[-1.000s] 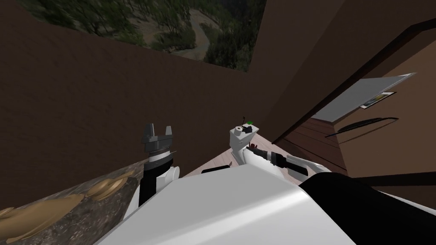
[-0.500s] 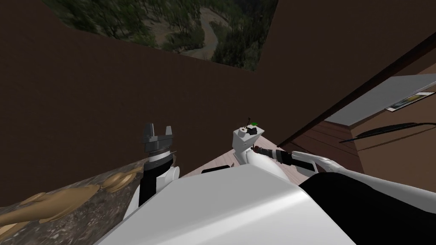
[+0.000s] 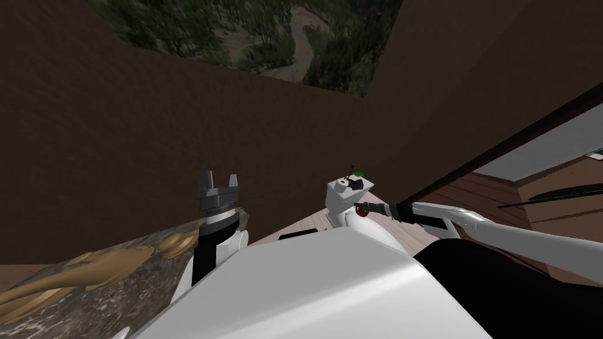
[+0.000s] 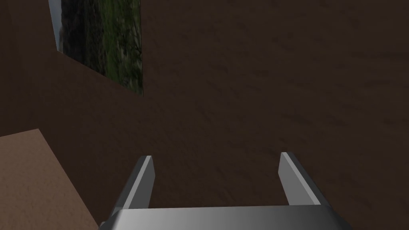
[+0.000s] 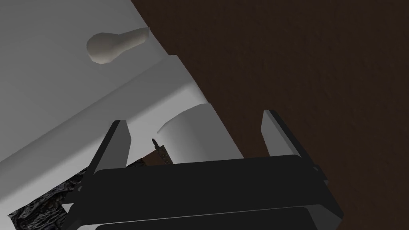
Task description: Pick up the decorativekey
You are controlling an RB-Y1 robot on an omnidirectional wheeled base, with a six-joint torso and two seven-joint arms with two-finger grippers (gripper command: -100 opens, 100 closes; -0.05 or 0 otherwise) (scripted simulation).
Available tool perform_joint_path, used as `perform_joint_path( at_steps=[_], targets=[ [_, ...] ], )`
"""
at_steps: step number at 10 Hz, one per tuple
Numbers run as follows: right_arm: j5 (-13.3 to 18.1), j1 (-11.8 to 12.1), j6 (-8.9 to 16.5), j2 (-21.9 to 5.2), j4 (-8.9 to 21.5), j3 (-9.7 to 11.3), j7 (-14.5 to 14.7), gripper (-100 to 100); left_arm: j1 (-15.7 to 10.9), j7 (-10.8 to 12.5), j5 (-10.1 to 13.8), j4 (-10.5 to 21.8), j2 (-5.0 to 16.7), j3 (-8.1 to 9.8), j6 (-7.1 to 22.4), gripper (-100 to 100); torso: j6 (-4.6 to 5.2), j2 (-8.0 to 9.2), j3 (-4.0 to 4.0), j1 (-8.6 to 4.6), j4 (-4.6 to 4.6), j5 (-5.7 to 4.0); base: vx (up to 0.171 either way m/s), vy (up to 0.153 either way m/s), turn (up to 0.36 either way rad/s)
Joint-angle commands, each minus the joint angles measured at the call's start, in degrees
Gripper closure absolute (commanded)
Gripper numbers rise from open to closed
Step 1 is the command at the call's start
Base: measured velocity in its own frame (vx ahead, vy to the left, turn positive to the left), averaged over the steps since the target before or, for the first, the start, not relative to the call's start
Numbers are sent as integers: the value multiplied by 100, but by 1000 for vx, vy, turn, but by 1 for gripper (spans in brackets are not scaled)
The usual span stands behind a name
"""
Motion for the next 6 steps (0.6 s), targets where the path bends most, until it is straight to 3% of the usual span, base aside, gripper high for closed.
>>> perform_joint_path(
  at_steps=[1, 6],
  targets=[
    [44, -49, -55, -200, 170, 19, -41, -100, 0, 0, 0, 0, 0, 0, 0, 0, 0, 0, 0, 0, 0, 0, 41, 38, 67],
    [226, 0, -115, -944, 762, -73, -106, -100, 0, 0, 0, 0, 0, 0, 0, 0, -1, -7, -4, 3, -1, 1, 47, 41, 104]
  ],
)
